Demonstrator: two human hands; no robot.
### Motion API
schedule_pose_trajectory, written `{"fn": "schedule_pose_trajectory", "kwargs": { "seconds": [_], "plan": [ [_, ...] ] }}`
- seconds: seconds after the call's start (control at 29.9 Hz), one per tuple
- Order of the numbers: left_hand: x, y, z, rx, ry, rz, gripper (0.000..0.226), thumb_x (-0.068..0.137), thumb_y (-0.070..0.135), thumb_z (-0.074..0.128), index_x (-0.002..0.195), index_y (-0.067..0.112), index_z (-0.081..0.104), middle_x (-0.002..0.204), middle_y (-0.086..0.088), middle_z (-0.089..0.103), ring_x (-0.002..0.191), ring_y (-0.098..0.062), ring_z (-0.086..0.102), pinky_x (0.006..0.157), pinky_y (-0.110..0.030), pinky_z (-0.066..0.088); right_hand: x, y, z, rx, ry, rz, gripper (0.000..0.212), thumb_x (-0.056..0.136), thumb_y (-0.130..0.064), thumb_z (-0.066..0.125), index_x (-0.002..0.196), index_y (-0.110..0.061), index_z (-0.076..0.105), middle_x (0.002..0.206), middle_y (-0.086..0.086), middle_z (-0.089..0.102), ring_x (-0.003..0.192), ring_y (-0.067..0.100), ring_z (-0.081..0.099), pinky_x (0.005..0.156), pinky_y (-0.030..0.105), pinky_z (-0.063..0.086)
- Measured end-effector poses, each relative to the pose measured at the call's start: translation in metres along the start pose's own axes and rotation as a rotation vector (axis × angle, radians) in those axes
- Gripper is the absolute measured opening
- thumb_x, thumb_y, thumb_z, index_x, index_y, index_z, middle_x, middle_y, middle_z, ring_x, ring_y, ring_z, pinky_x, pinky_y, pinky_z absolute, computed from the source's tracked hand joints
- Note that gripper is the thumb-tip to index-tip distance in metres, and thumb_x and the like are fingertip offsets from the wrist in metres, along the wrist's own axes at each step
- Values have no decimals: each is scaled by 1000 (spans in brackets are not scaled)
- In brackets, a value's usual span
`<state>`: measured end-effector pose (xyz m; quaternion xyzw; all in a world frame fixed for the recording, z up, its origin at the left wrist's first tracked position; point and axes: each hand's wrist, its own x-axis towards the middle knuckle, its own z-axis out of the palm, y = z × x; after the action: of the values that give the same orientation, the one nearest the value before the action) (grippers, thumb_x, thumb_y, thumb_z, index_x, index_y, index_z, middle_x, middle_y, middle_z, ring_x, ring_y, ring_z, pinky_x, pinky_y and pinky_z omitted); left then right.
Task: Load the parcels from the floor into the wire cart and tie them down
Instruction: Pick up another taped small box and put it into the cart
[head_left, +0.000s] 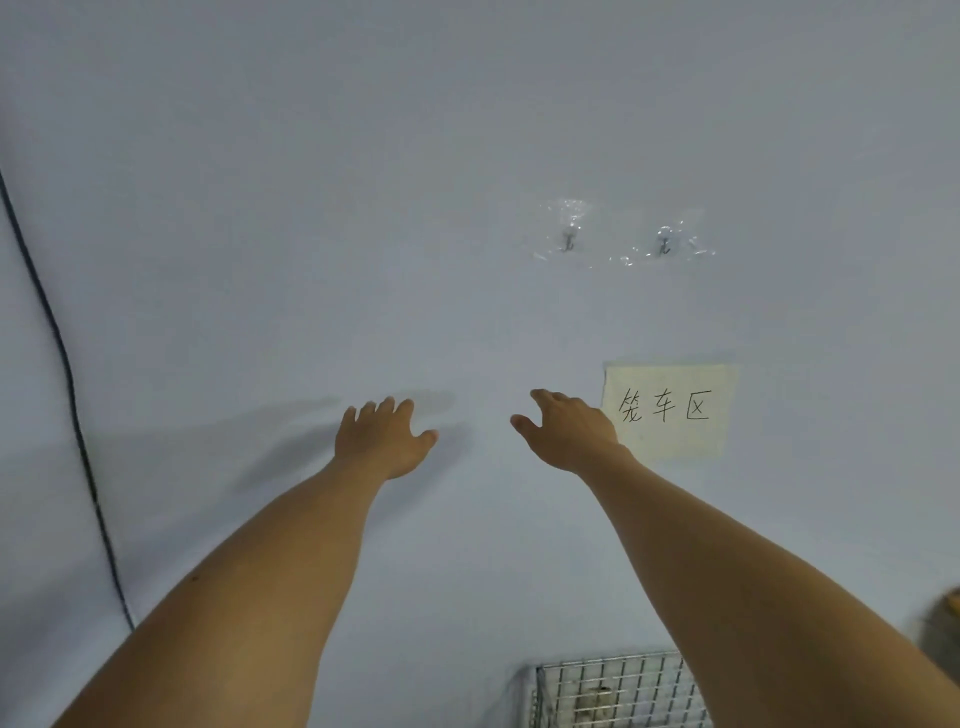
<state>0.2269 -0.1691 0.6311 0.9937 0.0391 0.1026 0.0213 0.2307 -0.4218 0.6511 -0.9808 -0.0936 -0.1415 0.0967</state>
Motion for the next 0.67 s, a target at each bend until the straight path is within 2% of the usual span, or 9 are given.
{"fn": "schedule_pose_trajectory", "kwargs": {
  "seconds": [0.1, 0.23, 0.37, 0.5, 0.53, 0.6, 0.67],
  "plan": [
    [-3, -17, 54, -40, -102, -28, 76, 102, 68, 29, 164, 24, 22, 171, -5, 21, 156, -29, 22, 127, -48, 14, 2, 3, 50, 62, -109, 32, 65, 104, -59, 34, 158, -22, 31, 158, 1, 44, 143, 27, 43, 107, 45, 41],
    [-19, -31, 146, -245, -293, -111, 74, 103, 67, 34, 164, 27, 24, 171, -5, 22, 155, -30, 26, 125, -45, 22, -11, 10, 148, 133, -269, 75, 67, 104, -61, 35, 159, -22, 31, 159, 3, 43, 144, 29, 43, 110, 47, 41],
    [-41, -37, 256, -428, -447, -237, 76, 102, 67, 37, 164, 25, 22, 170, -6, 23, 154, -33, 26, 123, -46, 27, -35, 17, 256, 209, -428, 123, 69, 104, -61, 36, 159, -19, 30, 158, 5, 43, 143, 29, 43, 110, 47, 42],
    [-91, -36, 401, -564, -602, -386, 76, 103, 64, 39, 164, 21, 21, 170, -8, 23, 153, -34, 29, 121, -46, 30, -85, 30, 395, 308, -621, 255, 74, 103, -62, 37, 159, -14, 29, 154, 13, 48, 140, 33, 47, 112, 47, 40],
    [-109, -34, 445, -580, -644, -427, 77, 101, 66, 37, 163, 21, 25, 168, -8, 26, 150, -35, 32, 118, -46, 34, -103, 35, 437, 339, -669, 302, 74, 103, -62, 37, 159, -13, 30, 155, 14, 48, 140, 34, 48, 113, 47, 39],
    [-144, -35, 539, -613, -718, -489, 82, 90, 71, 30, 154, 19, 40, 157, -10, 43, 137, -37, 47, 101, -45, 43, -140, 47, 521, 393, -766, 399, 72, 102, -60, 40, 155, -11, 35, 149, 17, 52, 132, 36, 55, 109, 48, 46],
    [-180, -35, 616, -716, -751, -608, 82, 84, 70, 40, 137, 10, 57, 134, -16, 62, 115, -35, 62, 85, -39, 46, -183, 58, 592, 448, -852, 505, 68, 100, -61, 43, 144, -10, 46, 129, 16, 64, 112, 33, 66, 98, 49, 55]
  ]
}}
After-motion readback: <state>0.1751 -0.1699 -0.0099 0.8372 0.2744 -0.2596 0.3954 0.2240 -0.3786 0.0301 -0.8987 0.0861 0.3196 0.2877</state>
